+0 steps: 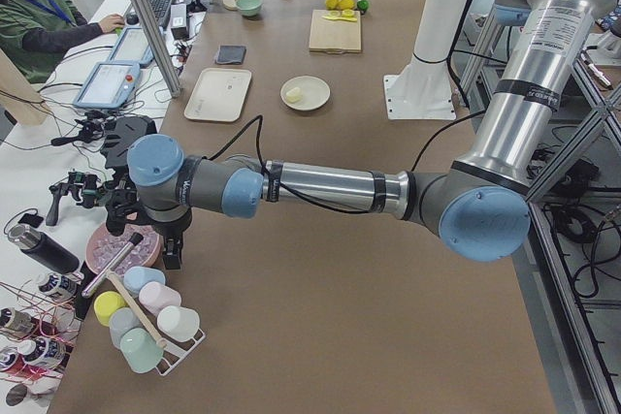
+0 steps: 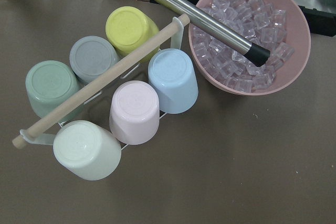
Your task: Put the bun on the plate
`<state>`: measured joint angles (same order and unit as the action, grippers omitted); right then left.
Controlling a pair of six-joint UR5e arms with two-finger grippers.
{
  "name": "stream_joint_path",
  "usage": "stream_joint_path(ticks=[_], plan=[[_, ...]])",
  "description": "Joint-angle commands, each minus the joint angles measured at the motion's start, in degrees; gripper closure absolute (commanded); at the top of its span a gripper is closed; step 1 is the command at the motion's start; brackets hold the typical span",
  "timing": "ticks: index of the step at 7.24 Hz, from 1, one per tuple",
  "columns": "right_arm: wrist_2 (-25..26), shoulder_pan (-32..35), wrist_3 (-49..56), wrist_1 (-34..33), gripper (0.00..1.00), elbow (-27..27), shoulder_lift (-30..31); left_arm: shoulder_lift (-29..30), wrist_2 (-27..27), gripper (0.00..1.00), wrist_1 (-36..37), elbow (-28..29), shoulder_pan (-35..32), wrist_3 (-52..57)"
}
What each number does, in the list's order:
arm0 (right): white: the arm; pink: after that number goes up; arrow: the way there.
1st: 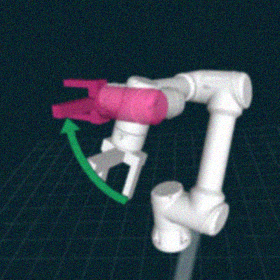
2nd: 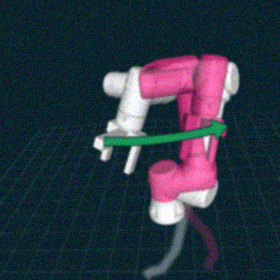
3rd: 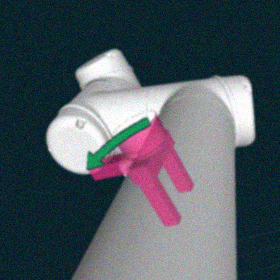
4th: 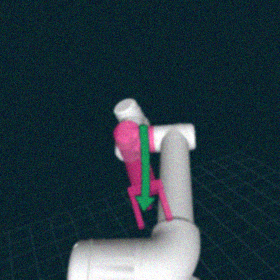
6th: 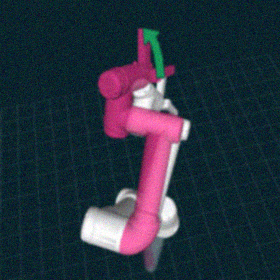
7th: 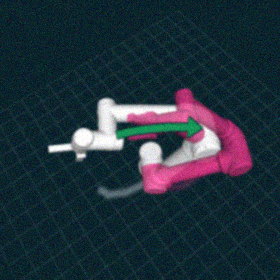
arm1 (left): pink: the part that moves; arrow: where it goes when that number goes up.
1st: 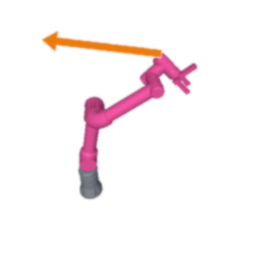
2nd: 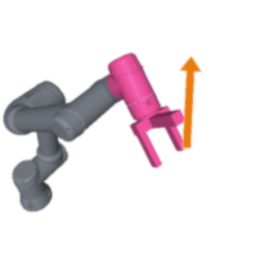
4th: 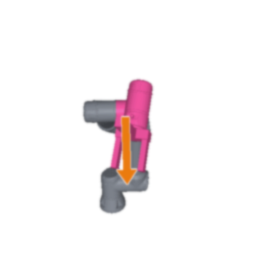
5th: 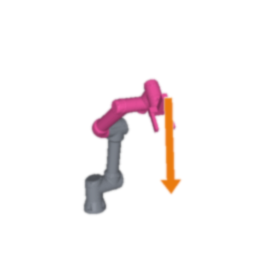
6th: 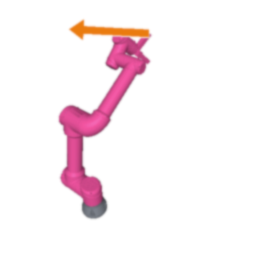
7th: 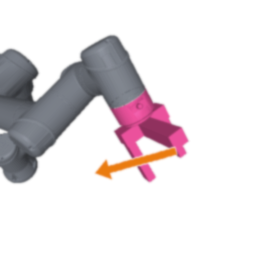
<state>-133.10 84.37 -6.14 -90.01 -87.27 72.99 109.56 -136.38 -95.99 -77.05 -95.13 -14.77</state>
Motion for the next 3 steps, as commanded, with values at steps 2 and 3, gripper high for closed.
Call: stream_joint_path(ticks=[2,3], plan=[[0.12,0.09,-0.1,0.01,0.0,-0.18,0.05,-0.31,-0.03,0.02,0.28,-0.2,-0.06,0.18],[0.13,0.26,-0.1,0.01,0.0,-0.18,-0.04,-0.4,-0.03,0.02,0.45,-0.03,-0.06,0.1]])
